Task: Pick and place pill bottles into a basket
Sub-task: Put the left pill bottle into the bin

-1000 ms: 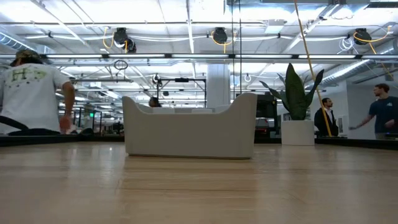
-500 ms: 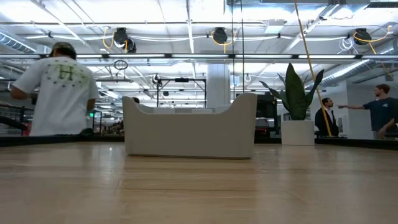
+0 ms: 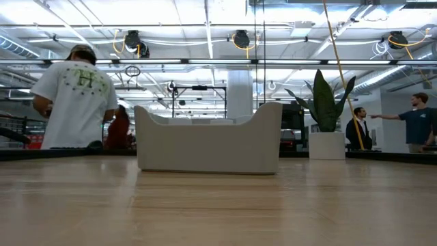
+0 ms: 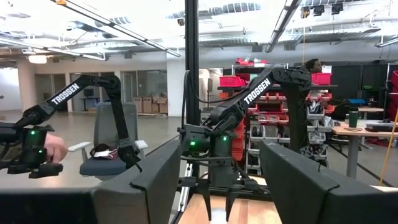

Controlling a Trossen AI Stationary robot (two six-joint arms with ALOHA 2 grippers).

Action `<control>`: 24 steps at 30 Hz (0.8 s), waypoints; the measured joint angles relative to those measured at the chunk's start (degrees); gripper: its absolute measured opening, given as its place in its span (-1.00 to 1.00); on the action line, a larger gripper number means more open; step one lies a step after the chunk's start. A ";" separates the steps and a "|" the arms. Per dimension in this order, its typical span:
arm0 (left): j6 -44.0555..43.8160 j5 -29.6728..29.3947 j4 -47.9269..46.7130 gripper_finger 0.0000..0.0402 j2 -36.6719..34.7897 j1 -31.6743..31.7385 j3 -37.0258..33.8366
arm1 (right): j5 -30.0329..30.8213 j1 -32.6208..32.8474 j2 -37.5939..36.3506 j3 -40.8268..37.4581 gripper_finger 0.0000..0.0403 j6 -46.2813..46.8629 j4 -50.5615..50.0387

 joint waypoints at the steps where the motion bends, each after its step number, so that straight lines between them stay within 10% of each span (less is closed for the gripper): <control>1: 0.71 -0.31 0.05 -0.15 -0.05 0.31 0.07 | 0.00 0.00 0.00 0.00 0.05 0.00 0.00; 24: 13.98 -1.18 1.03 -0.14 -11.12 7.57 0.20 | 0.00 0.00 0.00 0.00 0.05 0.24 -0.02</control>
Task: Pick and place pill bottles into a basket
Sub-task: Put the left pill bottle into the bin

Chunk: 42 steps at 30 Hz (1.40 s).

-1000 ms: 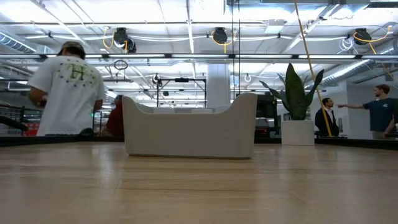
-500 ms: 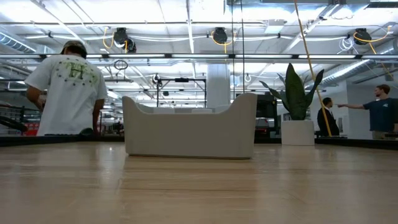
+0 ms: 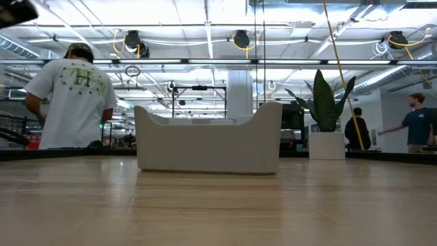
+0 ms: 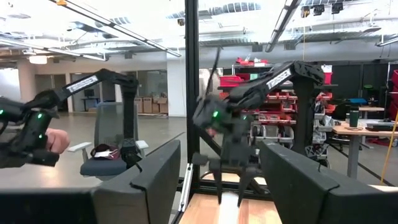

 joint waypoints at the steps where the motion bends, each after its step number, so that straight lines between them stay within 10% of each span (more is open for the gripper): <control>1: 0.86 -0.68 -0.04 -0.13 -1.41 0.31 0.00 | -0.01 0.00 0.00 0.00 0.05 0.00 0.01; 23: 21.70 -5.88 6.29 -0.18 -29.12 11.93 0.07 | -0.01 0.00 0.00 0.00 0.05 -0.66 -0.01; 42: 36.01 8.31 6.73 -0.19 -22.71 31.03 8.79 | -0.01 0.01 0.00 -0.02 0.05 -1.53 -0.10</control>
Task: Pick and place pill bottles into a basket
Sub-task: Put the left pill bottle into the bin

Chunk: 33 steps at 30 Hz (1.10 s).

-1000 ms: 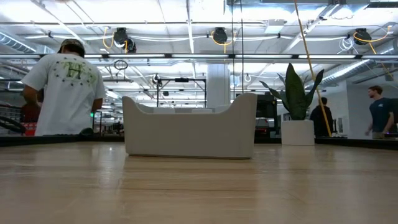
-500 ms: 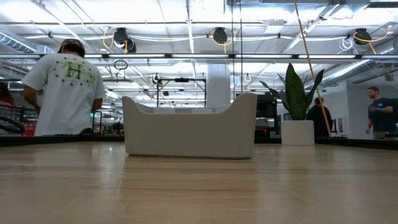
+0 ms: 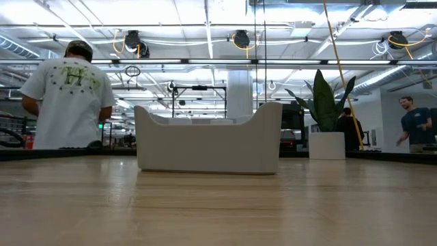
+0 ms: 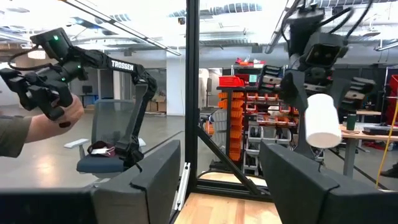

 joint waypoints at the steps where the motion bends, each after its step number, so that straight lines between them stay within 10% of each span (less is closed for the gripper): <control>1: 0.30 1.23 -0.72 -0.18 0.88 1.10 1.00 | 0.01 0.01 0.00 0.00 0.05 -0.01 -0.01; 33: 10.39 9.44 -20.08 -0.13 37.03 9.94 18.13 | 0.01 0.01 0.02 0.00 0.05 -0.22 -1.60</control>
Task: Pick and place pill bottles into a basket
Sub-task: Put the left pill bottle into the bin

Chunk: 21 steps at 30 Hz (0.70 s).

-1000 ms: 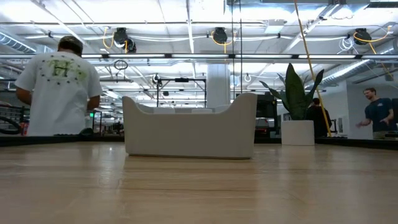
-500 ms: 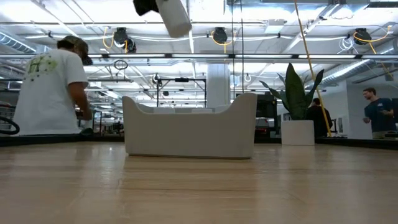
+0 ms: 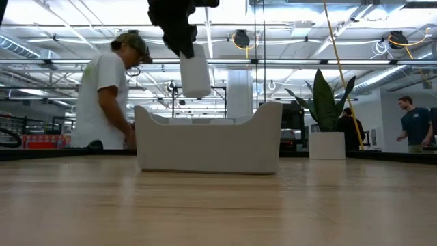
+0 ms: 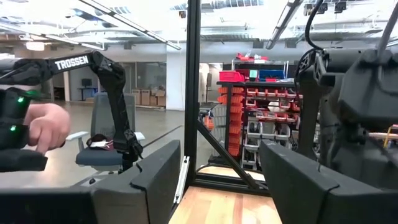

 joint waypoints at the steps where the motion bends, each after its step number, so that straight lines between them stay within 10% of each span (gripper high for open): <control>1: 0.11 -0.02 -0.10 -0.13 0.45 -0.19 0.00 | 0.00 0.00 0.00 0.00 0.05 0.02 0.02; 21: 2.31 0.00 4.22 -0.19 7.99 -2.46 -0.24 | 0.00 0.00 0.02 -0.02 0.05 0.22 -0.01</control>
